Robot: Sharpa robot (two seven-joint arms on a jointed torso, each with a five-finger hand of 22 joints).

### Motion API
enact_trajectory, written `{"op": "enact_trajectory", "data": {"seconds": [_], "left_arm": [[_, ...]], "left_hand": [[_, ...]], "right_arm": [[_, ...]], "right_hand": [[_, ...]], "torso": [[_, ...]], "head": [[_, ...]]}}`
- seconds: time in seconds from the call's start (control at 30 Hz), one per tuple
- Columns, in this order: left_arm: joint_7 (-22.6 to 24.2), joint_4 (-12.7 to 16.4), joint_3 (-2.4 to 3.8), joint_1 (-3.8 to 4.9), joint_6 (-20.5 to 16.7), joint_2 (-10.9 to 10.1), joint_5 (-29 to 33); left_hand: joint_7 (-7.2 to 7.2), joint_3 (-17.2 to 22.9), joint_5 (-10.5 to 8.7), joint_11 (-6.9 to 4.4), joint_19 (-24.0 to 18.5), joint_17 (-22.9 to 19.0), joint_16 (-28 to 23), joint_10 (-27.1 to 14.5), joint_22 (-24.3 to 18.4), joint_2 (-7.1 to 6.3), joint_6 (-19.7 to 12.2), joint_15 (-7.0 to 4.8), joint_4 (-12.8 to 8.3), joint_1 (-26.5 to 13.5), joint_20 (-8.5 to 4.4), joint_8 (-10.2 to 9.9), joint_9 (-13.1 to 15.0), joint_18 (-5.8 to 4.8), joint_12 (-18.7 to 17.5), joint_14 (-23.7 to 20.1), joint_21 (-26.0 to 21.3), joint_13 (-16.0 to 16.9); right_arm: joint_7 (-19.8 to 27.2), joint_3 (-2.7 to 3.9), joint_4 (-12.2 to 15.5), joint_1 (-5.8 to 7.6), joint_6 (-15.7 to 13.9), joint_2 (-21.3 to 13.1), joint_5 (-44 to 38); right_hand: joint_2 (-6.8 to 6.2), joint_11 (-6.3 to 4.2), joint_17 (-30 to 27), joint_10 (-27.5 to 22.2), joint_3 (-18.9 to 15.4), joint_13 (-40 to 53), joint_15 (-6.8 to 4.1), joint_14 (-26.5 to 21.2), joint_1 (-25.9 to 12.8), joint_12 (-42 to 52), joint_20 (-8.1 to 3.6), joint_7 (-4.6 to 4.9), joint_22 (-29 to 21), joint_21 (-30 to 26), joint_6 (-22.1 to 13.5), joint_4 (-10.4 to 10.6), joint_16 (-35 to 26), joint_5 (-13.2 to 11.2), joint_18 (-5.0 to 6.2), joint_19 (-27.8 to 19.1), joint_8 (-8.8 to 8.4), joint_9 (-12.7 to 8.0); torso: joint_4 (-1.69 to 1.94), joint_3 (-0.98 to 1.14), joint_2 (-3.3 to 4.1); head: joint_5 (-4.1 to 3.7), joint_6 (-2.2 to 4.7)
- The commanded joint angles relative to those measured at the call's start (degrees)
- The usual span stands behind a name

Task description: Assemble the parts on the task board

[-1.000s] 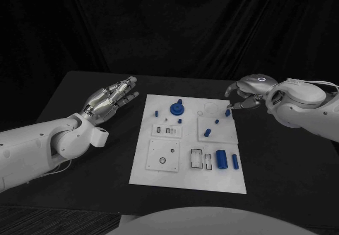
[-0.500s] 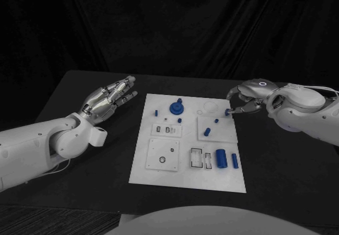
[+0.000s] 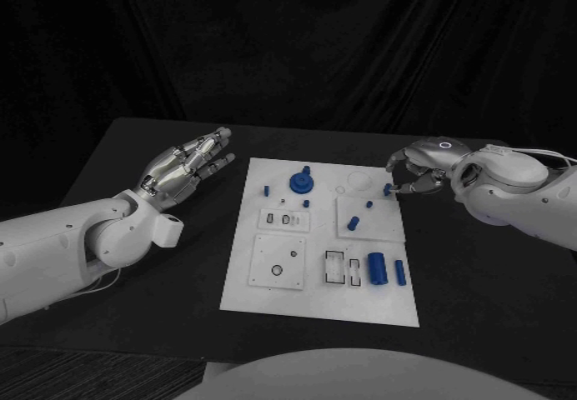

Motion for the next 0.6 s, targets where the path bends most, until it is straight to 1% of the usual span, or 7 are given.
{"op": "enact_trajectory", "data": {"seconds": [0.03,0.2,0.3,0.37,0.47,0.6], "left_arm": [[0.7,0.07,0.05,0.0,0.73,0.05,0.05],[0.69,0.0,0.05,-0.01,0.81,0.13,0.05],[0.68,-0.04,0.05,-0.01,0.87,0.17,0.05],[0.67,-0.06,0.05,-0.01,0.9,0.19,0.05],[0.67,-0.08,0.05,-0.02,0.92,0.18,0.05],[0.65,-0.1,0.05,-0.03,0.94,0.15,0.05]], "left_hand": [[0.01,0.32,0.27,0.28,0.07,-0.07,-0.21,-0.01,0.07,-0.05,-0.01,0.53,-0.09,0.52,0.45,0.18,0.07,1.09,0.14,-0.02,-0.12,0.06],[0.01,0.32,0.27,0.28,0.07,-0.07,-0.21,-0.01,0.07,-0.05,-0.01,0.53,-0.09,0.52,0.45,0.18,0.07,1.09,0.14,-0.02,-0.12,0.06],[0.01,0.32,0.27,0.28,0.07,-0.07,-0.21,-0.01,0.07,-0.05,-0.01,0.53,-0.09,0.52,0.45,0.18,0.07,1.09,0.14,-0.02,-0.12,0.06],[0.01,0.32,0.27,0.28,0.07,-0.07,-0.21,-0.01,0.07,-0.05,-0.01,0.53,-0.09,0.52,0.45,0.18,0.07,1.09,0.14,-0.02,-0.12,0.06],[0.01,0.32,0.27,0.28,0.07,-0.07,-0.21,-0.01,0.07,-0.05,-0.01,0.53,-0.09,0.52,0.45,0.18,0.07,1.09,0.14,-0.02,-0.12,0.06],[0.0,0.34,0.29,0.27,0.06,-0.07,-0.21,-0.02,0.05,-0.05,-0.13,0.54,-0.1,0.56,0.46,0.16,0.06,1.09,0.13,-0.02,-0.14,0.05]], "right_arm": [[-1.23,0.02,-0.38,-0.21,0.31,0.16,-0.04],[-1.22,0.02,-0.7,-0.38,0.46,0.38,-0.04],[-1.21,0.02,-0.81,-0.48,0.49,0.46,-0.04],[-1.2,0.02,-0.91,-0.55,0.48,0.52,-0.04],[-1.17,0.02,-0.97,-0.61,0.52,0.57,-0.04],[-1.19,0.02,-0.96,-0.68,0.66,0.59,-0.04]], "right_hand": [[0.09,0.42,15.09,5.89,0.38,15.08,0.54,6.01,0.46,0.14,0.24,0.08,13.27,0.06,-0.17,0.07,0.15,0.44,-0.86,3.25,0.24,-0.05],[0.04,0.43,15.09,5.89,0.36,15.08,0.54,6.01,0.54,0.14,0.24,0.1,13.25,0.0,0.02,0.04,0.15,0.45,-0.85,3.22,0.42,0.0],[-0.05,0.45,15.09,5.89,0.28,15.08,0.56,6.01,0.6,0.14,0.26,0.12,13.27,0.04,0.42,0.07,0.15,0.08,-0.86,3.25,0.86,0.14],[-0.2,0.47,15.09,5.89,0.04,15.08,0.58,6.01,0.56,0.14,0.29,0.14,13.25,-0.01,0.88,0.13,0.15,-1.39,-0.85,3.23,1.62,0.4],[-0.28,0.47,15.09,5.89,-0.1,15.08,0.58,6.01,0.44,0.14,0.29,0.12,13.26,0.0,1.04,0.17,0.15,-2.22,-0.85,3.24,2.11,0.59],[-0.56,0.45,15.09,5.89,-0.43,15.08,0.58,6.01,0.12,0.14,0.29,0.1,13.25,-0.03,1.13,0.23,0.15,-4.02,-0.85,3.24,2.99,0.95]], "torso": [[0.09,-0.04,-0.03],[0.11,0.02,-0.03],[0.1,0.04,-0.02],[0.12,0.05,-0.02],[0.1,0.02,-0.03],[0.05,-0.01,-0.01]], "head": [[-0.22,-0.16],[-0.4,-0.27],[-0.47,-0.27],[-0.48,-0.25],[-0.43,-0.21],[-0.4,-0.23]]}}
